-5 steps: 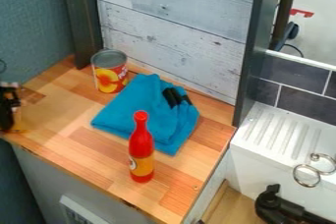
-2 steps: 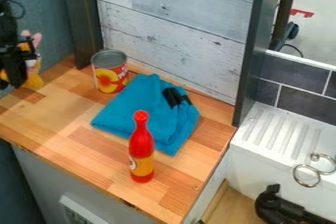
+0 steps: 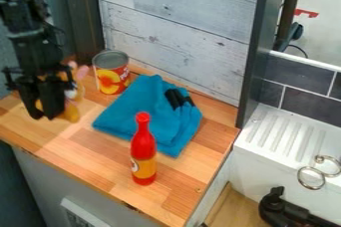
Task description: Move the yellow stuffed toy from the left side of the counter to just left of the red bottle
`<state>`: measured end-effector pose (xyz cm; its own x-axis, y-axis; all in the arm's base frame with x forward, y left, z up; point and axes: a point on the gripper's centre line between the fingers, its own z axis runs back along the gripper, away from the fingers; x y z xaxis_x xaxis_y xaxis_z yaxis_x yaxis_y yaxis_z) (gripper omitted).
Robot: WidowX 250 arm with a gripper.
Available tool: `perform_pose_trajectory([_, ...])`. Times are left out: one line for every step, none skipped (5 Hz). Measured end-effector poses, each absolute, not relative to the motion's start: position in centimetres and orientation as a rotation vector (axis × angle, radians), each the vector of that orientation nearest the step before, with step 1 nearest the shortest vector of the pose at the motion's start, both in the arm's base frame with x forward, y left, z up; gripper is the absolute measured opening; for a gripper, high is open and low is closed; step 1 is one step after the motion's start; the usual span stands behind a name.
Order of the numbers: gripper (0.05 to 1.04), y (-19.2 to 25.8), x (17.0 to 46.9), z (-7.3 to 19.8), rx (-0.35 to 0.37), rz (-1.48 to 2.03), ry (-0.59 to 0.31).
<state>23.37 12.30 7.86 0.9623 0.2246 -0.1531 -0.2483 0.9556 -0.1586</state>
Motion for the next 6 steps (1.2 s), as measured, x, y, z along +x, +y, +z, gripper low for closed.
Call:
perform_pose_trajectory([0.324,10.1,23.8,6.3,-0.225,0.155,0.143])
perform_pose_trajectory([0.324,8.9,24.1,3.7,-0.255,0.104,0.21])
perform_pose_trajectory([0.324,8.6,24.0,1.4,-0.268,0.111,0.256])
perform_pose_trajectory([0.324,8.9,24.0,0.7,-0.257,0.12,0.278])
perform_pose_trajectory([0.368,9.4,23.6,0.9,-0.267,0.154,0.296])
perform_pose_trajectory([0.702,10.5,23.1,2.4,-0.274,0.204,0.287])
